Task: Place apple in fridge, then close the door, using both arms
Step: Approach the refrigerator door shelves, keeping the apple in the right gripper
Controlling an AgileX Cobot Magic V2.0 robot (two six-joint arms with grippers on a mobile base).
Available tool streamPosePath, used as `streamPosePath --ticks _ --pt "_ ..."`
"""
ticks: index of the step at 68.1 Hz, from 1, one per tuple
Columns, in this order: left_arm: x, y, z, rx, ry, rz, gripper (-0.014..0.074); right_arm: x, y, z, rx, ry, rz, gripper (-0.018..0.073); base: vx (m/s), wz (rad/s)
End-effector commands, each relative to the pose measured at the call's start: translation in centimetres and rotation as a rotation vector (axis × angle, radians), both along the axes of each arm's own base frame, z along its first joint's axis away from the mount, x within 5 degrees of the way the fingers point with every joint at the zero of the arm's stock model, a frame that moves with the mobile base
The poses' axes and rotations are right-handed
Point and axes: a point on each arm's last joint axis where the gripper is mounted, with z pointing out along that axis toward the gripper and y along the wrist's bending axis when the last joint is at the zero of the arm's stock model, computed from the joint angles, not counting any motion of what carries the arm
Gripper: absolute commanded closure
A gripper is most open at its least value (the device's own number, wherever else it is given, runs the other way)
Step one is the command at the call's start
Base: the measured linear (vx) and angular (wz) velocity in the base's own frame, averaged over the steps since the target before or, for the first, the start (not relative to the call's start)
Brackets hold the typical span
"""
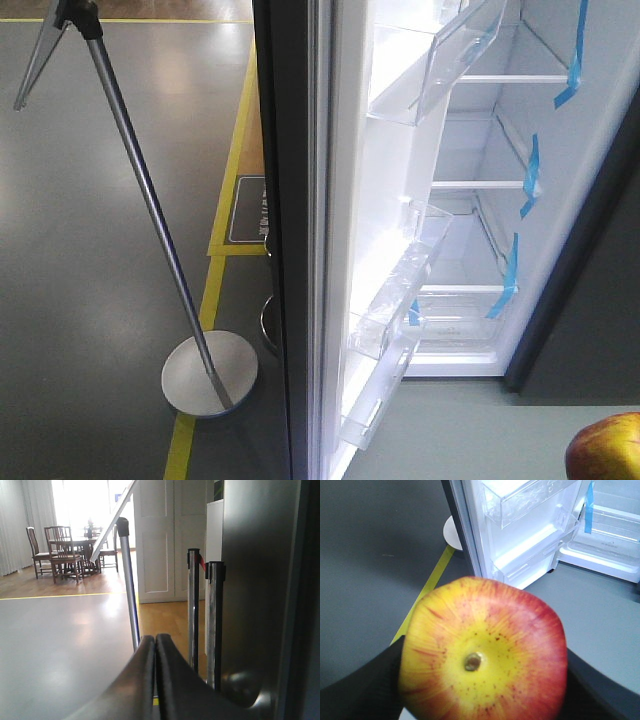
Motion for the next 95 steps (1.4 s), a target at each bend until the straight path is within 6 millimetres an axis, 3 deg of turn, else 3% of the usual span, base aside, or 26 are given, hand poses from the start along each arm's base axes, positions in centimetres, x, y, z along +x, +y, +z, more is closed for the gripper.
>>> streamPosePath --ticks 1,95 --pt "-0.28 0.02 1.33 -0.016 -0.106 -0.002 0.0603 0.41 0.1 0.99 0.024 -0.063 -0.008 0.0399 0.08 -0.03" --pt "-0.28 0.02 1.33 -0.016 -0.106 -0.002 0.0603 0.41 0.1 0.99 0.024 -0.063 -0.008 0.0399 0.05 -0.02"
